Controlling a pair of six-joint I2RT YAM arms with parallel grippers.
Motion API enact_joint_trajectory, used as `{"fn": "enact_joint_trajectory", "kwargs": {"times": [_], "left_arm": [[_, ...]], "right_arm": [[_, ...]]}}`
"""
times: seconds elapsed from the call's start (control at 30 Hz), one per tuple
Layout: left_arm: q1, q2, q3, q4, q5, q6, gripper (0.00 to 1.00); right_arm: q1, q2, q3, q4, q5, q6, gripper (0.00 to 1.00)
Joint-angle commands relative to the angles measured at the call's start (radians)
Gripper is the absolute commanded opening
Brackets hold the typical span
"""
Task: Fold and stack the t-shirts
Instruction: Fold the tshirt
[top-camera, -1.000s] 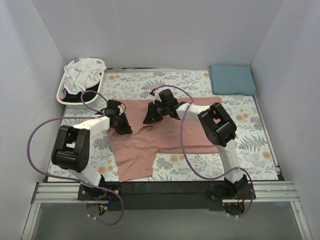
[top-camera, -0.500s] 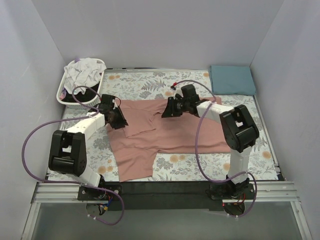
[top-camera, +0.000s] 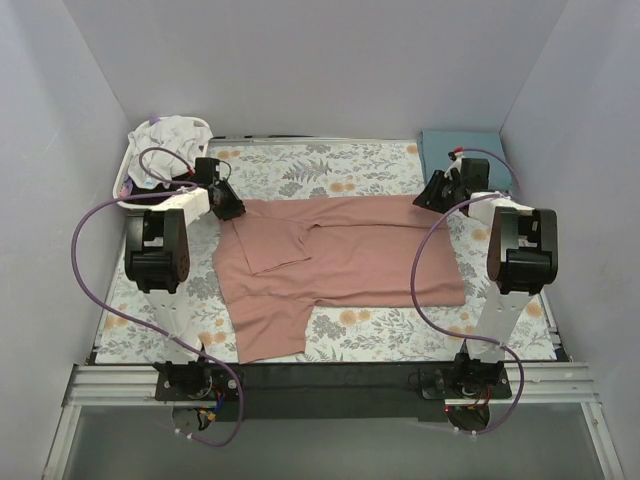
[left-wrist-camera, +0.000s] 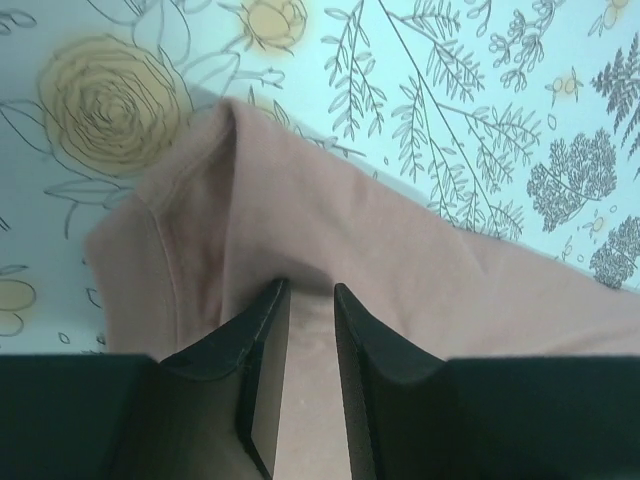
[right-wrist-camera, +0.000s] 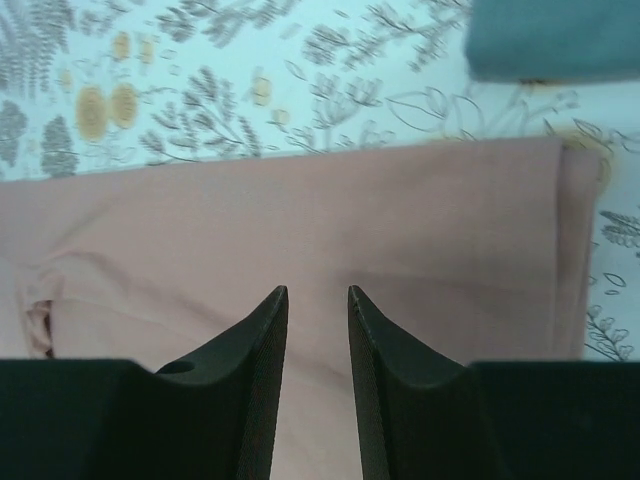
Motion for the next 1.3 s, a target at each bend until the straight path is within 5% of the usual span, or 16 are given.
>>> {"fn": "enact_joint_trajectory", "kwargs": {"times": [0.0,0.43,0.6,0.87,1.27], "left_arm": [[0.022,0.021,0.027,-0.023,-0.059,0.030,0.24],[0.045,0.167,0.151,-0.083,-0.094,0.082,0.23],[0.045,0.117,0.171,-0.077,-0.033,0.083,0.35],[-0.013,-0.174,0.110,-0.077,-0.010,0.050,0.50],[-0.111,-0.750,-0.422,-0.317,-0.201,-0.076,0.52]], "right_arm": [[-0.037,0.063,-0.015,-0.017,0.011,-0.021,0.38],[-0.146,0.182,0.045,-0.025,0.020,0.013,0.38],[-0.143,0.121,0.088,-0.069,-0.023,0.007,0.39],[-0.060,-0.105,0.041,-0.191,0.080,-0.062,0.41],[0.240,-0.576,-0.383,-0.367,0.454,-0.067,0.44]]}}
